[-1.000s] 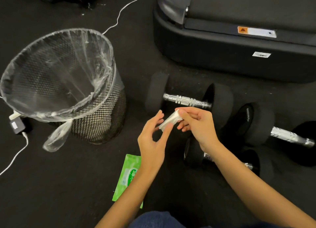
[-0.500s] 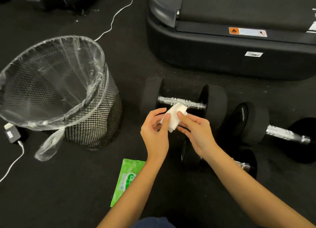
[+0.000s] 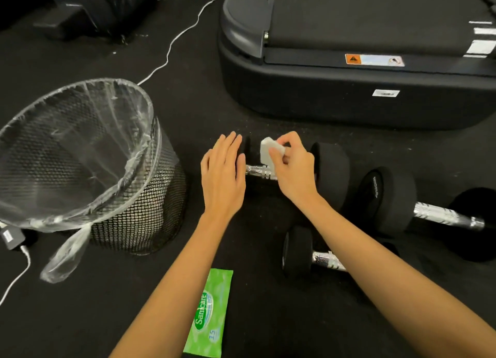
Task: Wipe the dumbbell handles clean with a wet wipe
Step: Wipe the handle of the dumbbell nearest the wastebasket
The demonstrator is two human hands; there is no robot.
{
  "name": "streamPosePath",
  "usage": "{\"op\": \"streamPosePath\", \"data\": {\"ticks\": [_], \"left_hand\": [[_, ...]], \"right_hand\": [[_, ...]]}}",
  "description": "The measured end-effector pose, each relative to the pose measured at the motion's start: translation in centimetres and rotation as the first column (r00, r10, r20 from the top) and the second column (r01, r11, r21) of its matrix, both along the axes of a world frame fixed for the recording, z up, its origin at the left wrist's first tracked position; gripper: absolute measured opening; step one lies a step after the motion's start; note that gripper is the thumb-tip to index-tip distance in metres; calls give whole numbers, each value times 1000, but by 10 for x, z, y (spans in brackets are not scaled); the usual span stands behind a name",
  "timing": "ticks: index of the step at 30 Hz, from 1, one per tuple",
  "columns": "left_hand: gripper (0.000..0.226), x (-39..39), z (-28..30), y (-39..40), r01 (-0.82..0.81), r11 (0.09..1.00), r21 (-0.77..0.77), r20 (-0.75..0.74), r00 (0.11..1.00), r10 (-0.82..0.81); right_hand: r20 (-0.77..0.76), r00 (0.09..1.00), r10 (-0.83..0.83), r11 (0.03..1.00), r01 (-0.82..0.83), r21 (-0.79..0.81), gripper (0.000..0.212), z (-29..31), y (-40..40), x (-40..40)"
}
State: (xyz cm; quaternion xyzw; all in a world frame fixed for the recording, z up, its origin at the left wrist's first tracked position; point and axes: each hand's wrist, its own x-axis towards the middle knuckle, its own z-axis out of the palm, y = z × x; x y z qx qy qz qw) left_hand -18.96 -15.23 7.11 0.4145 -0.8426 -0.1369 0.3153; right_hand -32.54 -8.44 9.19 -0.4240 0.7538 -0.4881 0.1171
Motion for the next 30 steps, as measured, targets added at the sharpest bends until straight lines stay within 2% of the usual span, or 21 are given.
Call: {"op": "streamPosePath", "data": {"ticks": [2,5,9,12,16,20,25,27,30], "left_hand": [[44,3,-9,-3,61,997,41,29,998,-62],[47,7,-17,-3,120,990,72,24,992,-122],[50,9,-20,-6,189,973,130,-8,982,-189],[49,10,-21,-7,206,964,168,-39,978,-203],[48,11,-22,-8,207,963,174,-50,978,-202],[49,13,-23,-8,223,958,180,-40,975,-219],[50,12,-23,-8,219,959,179,-34,976,-216],[50,10,-23,-8,200,965,167,-17,980,-200],[50,10,-23,-9,203,966,160,-3,979,-206]], "right_hand": [[-141,987,77,993,-63,100,14,-6,-12,-1],[-322,910,261,943,-168,289,20,-26,-21,7],[-510,753,417,887,-214,410,57,-65,-4,20],[-628,659,413,892,-152,426,67,-78,5,12],[-562,732,386,887,-126,445,64,-66,-10,19],[-533,725,436,873,-197,446,58,-60,-7,17],[-496,806,324,906,-113,409,33,-48,-4,10],[-498,800,333,902,-117,415,30,-49,-9,18],[-516,737,437,878,-224,423,44,-55,3,19]]}}
